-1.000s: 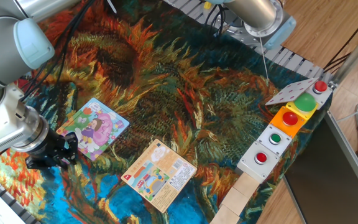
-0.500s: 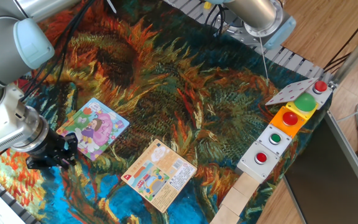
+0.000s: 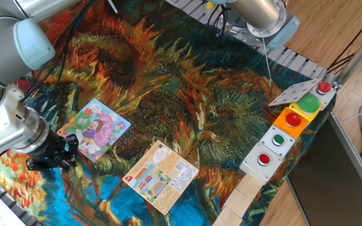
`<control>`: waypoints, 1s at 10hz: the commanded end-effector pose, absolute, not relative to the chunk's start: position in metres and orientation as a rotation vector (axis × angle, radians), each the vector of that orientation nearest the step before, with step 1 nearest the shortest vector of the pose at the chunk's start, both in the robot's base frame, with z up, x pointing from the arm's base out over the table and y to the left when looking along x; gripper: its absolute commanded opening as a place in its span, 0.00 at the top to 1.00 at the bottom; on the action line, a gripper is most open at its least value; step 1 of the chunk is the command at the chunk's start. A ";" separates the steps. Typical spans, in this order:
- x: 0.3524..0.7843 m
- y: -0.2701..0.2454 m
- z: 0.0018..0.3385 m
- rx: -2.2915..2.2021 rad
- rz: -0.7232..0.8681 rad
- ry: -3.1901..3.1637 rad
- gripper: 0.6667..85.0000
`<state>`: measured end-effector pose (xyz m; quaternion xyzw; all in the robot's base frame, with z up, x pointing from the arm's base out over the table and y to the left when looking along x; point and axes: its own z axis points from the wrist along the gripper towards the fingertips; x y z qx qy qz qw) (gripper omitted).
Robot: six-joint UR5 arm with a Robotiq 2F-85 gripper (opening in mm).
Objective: Assemble one piece of a puzzle
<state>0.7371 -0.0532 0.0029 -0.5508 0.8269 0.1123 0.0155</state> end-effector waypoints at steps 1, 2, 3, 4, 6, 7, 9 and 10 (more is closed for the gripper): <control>0.738 -0.052 0.005 -1.704 0.359 2.567 0.74; 0.739 -0.052 0.005 -1.703 0.356 2.567 0.74; 0.739 -0.053 0.004 -1.706 0.352 2.567 0.78; 0.738 -0.054 0.004 -1.709 0.348 2.568 0.85; 0.739 -0.054 0.005 -1.707 0.350 2.565 0.96; 0.739 -0.054 0.005 -1.707 0.350 2.565 0.99; 0.738 -0.053 0.007 -1.704 0.362 2.566 0.99; 0.737 -0.052 0.008 -1.706 0.367 2.569 0.99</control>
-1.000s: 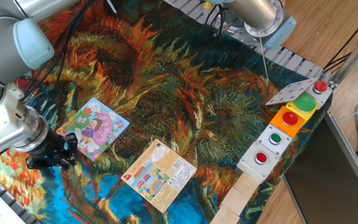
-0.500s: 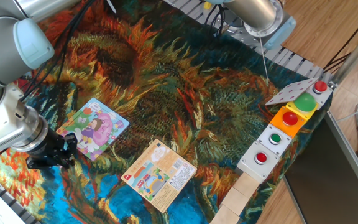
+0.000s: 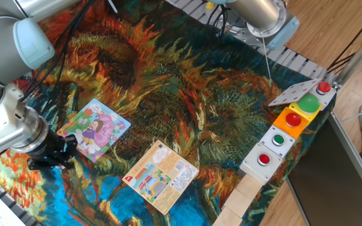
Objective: Assemble one piece of a puzzle
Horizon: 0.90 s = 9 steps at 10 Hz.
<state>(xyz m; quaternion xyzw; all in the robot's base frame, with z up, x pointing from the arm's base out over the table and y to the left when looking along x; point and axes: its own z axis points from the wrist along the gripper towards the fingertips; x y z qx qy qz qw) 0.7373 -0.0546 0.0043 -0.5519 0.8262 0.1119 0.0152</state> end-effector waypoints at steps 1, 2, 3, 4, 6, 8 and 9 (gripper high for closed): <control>0.738 -0.053 0.008 -1.708 0.361 2.572 0.97; 0.739 -0.052 0.009 -1.707 0.360 2.571 0.87; 0.739 -0.051 0.008 -1.711 0.360 2.568 0.85; 0.739 -0.051 0.008 -1.713 0.359 2.567 0.81; 0.738 -0.051 0.008 -1.716 0.364 2.566 0.70; 0.737 -0.049 0.008 -1.712 0.381 2.566 0.58; 0.737 -0.049 0.008 -1.712 0.383 2.565 0.57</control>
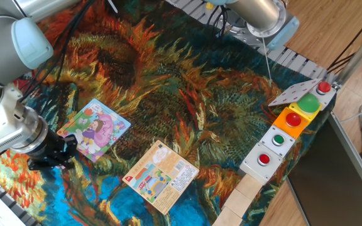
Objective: Assemble one piece of a puzzle
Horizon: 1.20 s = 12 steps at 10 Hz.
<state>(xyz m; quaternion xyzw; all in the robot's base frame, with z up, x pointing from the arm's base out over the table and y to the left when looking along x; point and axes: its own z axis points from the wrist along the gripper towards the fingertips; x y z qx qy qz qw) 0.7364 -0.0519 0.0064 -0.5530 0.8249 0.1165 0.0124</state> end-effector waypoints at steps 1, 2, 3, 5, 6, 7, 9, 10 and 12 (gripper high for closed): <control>0.737 -0.048 0.009 -1.711 0.387 2.563 0.56; 0.736 -0.048 0.009 -1.714 0.390 2.563 0.55; 0.737 -0.048 0.009 -1.718 0.387 2.557 0.55; 0.736 -0.049 0.008 -1.719 0.392 2.553 0.55; 0.735 -0.048 0.009 -1.714 0.393 2.554 0.55; 0.733 -0.046 0.010 -1.706 0.398 2.555 0.56; 0.734 -0.044 0.011 -1.699 0.398 2.554 0.60; 0.734 -0.043 0.011 -1.694 0.400 2.554 0.62; 0.735 -0.045 0.010 -1.699 0.391 2.555 0.70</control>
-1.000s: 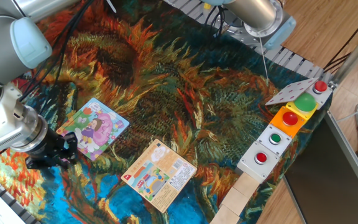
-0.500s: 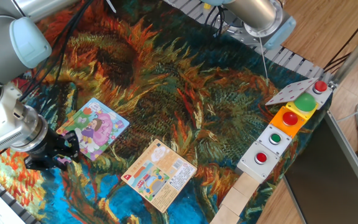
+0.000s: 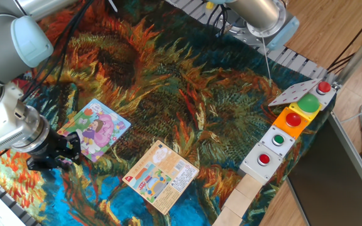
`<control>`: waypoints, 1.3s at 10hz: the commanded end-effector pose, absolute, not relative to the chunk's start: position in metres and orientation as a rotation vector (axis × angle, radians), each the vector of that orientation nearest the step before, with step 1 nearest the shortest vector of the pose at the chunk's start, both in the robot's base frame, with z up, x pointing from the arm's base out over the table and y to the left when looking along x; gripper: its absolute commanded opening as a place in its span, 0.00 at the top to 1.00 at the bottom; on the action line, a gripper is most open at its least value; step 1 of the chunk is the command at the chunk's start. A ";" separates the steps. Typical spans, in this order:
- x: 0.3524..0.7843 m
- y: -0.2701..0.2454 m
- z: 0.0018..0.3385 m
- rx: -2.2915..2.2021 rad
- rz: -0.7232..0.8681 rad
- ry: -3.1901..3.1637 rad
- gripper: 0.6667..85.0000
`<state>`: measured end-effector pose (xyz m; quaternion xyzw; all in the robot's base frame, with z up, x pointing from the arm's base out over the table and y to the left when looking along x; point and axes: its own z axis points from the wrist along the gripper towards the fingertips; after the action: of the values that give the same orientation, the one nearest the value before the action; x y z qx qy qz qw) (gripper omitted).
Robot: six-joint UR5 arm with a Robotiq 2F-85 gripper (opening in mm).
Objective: Assemble one piece of a puzzle
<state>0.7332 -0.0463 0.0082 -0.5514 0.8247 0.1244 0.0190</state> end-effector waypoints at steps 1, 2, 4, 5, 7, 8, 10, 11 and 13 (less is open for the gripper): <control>0.736 -0.045 0.009 -1.699 0.390 2.555 0.70; 0.736 -0.045 0.009 -1.699 0.393 2.555 0.70; 0.735 -0.048 0.009 -1.707 0.392 2.549 0.70; 0.734 -0.049 0.008 -1.708 0.394 2.547 0.70; 0.732 -0.051 0.007 -1.713 0.396 2.542 0.70; 0.732 -0.051 0.007 -1.715 0.396 2.540 0.70; 0.731 -0.053 0.005 -1.723 0.388 2.540 0.70; 0.731 -0.054 0.004 -1.723 0.386 2.541 0.70; 0.732 -0.054 0.002 -1.725 0.378 2.541 0.71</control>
<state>0.7306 -0.0545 0.0026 -0.5584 0.8205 0.1212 0.0194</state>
